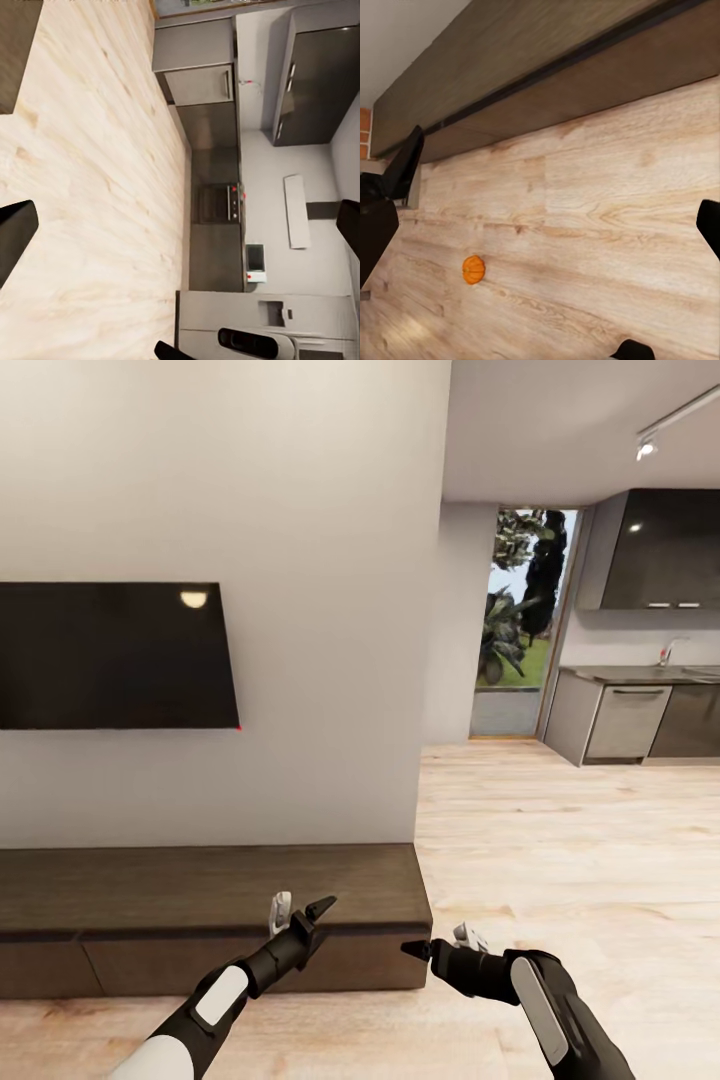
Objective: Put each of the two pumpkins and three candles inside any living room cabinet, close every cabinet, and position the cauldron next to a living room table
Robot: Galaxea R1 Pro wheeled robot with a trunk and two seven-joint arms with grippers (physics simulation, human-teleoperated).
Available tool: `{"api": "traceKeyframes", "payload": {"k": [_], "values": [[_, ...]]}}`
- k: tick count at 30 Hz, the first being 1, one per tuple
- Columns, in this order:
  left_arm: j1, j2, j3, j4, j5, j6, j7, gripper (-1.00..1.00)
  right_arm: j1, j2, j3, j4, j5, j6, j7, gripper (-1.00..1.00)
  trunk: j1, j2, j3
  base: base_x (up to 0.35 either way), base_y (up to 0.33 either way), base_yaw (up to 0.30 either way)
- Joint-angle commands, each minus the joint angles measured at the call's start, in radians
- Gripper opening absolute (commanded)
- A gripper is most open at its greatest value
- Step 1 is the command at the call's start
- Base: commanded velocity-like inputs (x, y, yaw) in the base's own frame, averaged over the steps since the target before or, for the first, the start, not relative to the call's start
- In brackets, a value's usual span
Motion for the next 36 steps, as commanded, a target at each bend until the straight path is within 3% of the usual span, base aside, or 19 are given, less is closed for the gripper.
{"api": "traceKeyframes", "payload": {"k": [1,11,36], "values": [[-0.001,0.000,0.002,0.000,0.009,0.008,-0.001,1.00,-0.001,0.000,-0.002,-0.002,0.004,0.005,0.007,1.00,0.004,-0.008,-0.004,0.000,0.000,0.000],[0.000,0.000,-0.001,0.005,0.076,0.007,0.005,1.00,-0.001,0.000,0.001,-0.007,0.005,0.005,0.008,1.00,0.042,-0.078,-0.036,0.000,0.000,0.000],[-0.001,-0.001,-0.003,0.006,0.080,0.005,0.008,1.00,-0.001,-0.001,0.003,-0.008,0.011,0.001,0.045,1.00,0.138,-0.253,-0.114,0.000,0.000,0.000]]}}
